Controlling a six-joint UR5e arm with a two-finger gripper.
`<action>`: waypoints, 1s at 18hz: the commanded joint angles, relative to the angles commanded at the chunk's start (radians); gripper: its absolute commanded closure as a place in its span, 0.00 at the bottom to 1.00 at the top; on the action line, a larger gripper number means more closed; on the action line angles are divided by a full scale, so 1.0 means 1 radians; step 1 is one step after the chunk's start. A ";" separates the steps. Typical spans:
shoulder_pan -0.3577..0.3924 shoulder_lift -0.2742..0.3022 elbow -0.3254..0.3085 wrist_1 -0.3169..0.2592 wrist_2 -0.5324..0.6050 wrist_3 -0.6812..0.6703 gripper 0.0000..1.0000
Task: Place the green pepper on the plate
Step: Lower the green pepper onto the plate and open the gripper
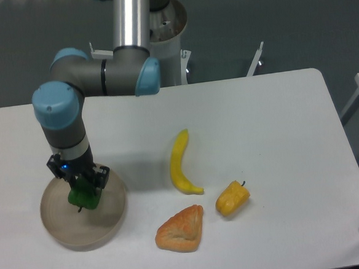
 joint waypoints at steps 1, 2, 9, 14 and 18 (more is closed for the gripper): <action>-0.002 -0.003 0.000 0.003 0.000 0.008 0.66; -0.002 -0.011 0.000 0.011 -0.002 0.012 0.66; -0.002 -0.028 -0.006 0.029 -0.020 0.160 0.66; -0.002 -0.034 -0.006 0.037 -0.044 0.152 0.66; 0.000 -0.034 -0.008 0.035 -0.071 0.123 0.66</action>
